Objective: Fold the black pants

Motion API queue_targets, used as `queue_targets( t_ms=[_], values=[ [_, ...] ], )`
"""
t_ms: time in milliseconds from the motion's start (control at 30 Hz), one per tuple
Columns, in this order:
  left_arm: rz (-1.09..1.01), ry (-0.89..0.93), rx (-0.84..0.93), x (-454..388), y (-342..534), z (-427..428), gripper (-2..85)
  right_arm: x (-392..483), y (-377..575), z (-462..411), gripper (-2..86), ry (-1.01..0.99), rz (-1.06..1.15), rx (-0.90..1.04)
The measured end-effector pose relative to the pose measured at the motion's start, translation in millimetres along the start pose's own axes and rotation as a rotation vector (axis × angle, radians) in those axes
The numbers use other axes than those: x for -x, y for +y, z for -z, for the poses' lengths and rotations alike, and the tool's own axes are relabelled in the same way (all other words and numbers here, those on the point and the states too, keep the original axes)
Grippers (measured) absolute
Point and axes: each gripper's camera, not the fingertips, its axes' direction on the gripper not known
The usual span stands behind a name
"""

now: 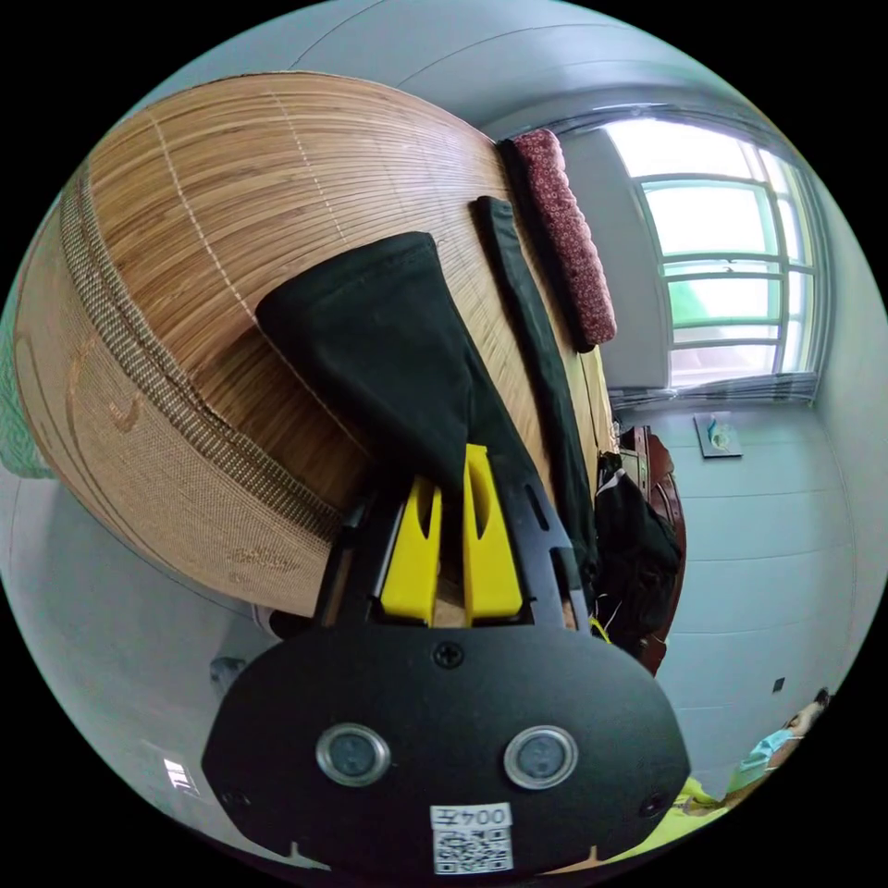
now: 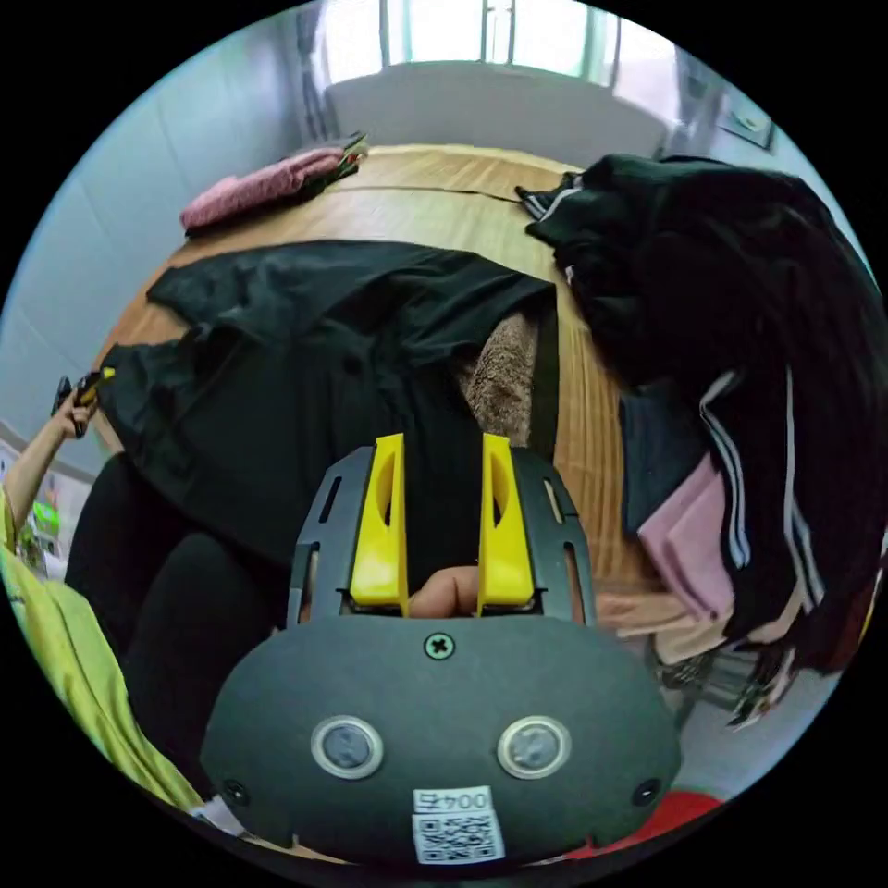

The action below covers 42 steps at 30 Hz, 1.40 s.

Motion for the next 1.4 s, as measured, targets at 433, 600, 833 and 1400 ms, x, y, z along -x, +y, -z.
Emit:
queue_targets(
  t_ms=[433, 600, 833, 1400],
  values=[
    [0.016, -0.006, -0.003, 1.4, 4.8, -4.2, 6.3, -60.5, -26.9, 11.9, 1.3, -0.028, -0.03, -0.006],
    [0.029, 0.018, -0.017, 6.9, 8.8, -3.4, 6.3, -84.0, 10.3, -26.3, 4.0, 0.014, -0.228, 0.075],
    [0.045, 0.032, -0.007, 11.6, 9.6, -1.4, 6.3, -142.1, 122.8, 62.6, 8.1, -0.145, -0.636, -0.36],
    [0.072, 0.111, -0.028, 29.7, 20.7, 7.0, 6.0, -143.4, 316.4, -3.2, 12.5, -0.739, -1.083, -0.45]
  ],
)
